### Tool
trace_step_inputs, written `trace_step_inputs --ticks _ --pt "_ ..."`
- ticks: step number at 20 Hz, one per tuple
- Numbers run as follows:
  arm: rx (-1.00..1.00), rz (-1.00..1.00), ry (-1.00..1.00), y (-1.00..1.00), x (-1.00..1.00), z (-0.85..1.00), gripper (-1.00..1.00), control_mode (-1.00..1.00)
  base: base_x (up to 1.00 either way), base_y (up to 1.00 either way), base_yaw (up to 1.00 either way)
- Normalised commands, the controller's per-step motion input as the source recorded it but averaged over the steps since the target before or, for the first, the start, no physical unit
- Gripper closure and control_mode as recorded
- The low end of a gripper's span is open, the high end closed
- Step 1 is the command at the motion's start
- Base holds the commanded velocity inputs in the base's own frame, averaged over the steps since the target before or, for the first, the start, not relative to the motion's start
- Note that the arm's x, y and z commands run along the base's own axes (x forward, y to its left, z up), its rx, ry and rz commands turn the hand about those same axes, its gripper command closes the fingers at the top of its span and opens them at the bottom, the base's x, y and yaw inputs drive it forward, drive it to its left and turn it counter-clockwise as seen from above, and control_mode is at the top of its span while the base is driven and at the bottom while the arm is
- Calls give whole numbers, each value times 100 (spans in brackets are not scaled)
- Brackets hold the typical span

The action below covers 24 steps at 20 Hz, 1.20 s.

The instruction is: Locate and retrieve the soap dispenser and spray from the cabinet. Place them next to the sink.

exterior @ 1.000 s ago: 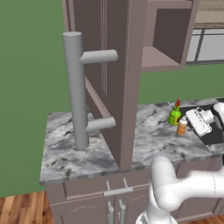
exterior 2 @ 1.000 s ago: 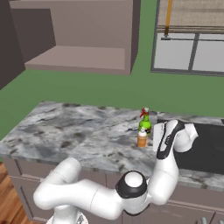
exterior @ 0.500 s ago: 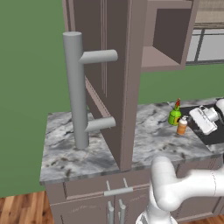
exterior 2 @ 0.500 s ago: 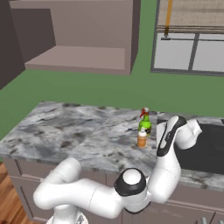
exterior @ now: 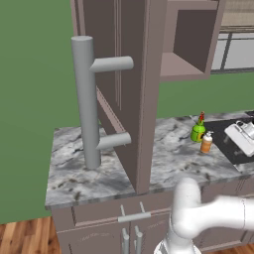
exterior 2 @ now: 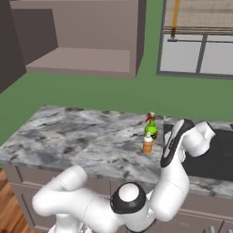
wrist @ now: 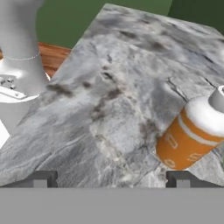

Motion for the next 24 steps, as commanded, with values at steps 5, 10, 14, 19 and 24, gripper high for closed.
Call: trace_step_inputs --ticks 5,10,14,19,24 --pt "-14 -6 -8 15 -97 10 -100 -100 0 0 0" --pt "-18 -7 -13 26 -85 28 -100 -100 0 0 0" --pt "-21 -6 -18 32 -77 37 -100 -100 0 0 0" --pt "-21 -3 -18 49 -69 27 -100 -100 0 0 0" --pt "-24 0 -18 62 -67 27 -100 -100 0 0 0"
